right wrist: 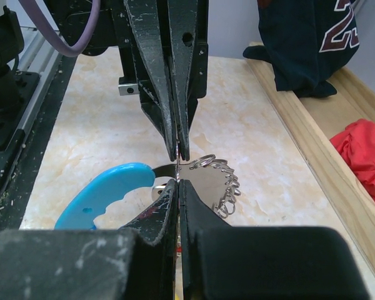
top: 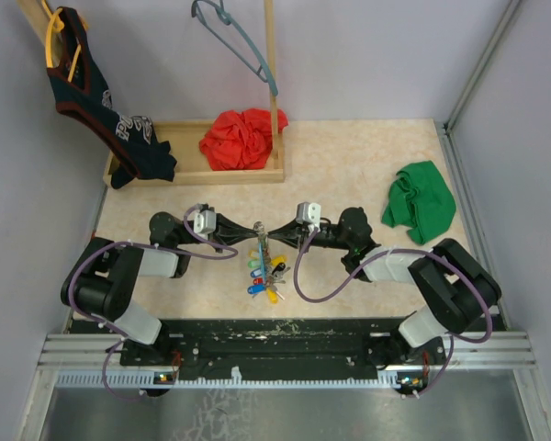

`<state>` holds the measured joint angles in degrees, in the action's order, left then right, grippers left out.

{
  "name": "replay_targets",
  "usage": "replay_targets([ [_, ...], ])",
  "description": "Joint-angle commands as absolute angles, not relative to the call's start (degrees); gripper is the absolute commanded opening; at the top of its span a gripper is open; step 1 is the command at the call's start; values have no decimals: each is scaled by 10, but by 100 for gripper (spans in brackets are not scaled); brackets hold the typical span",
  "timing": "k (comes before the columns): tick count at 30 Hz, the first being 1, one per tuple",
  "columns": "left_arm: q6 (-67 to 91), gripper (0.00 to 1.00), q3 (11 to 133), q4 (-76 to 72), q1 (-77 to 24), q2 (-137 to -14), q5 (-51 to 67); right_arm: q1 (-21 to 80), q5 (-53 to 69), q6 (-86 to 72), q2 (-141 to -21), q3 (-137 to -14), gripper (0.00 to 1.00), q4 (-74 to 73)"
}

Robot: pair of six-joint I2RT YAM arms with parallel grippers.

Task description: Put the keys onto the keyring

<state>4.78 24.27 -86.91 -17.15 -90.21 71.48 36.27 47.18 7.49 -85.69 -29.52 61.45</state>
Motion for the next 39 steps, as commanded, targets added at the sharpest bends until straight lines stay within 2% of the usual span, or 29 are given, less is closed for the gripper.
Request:
replay_targets([
  [1, 54, 0, 251, -1026, -174, -895, 720, 370, 475, 63, -859, -308, 0, 653],
  [21, 55, 0, 249, -1026, -180, -894, 719, 378, 441, 47, -863, -302, 0, 680],
  [39, 50, 0, 241, -1026, -180, -885, 701, 368, 407, 58, -840, -280, 0, 646],
])
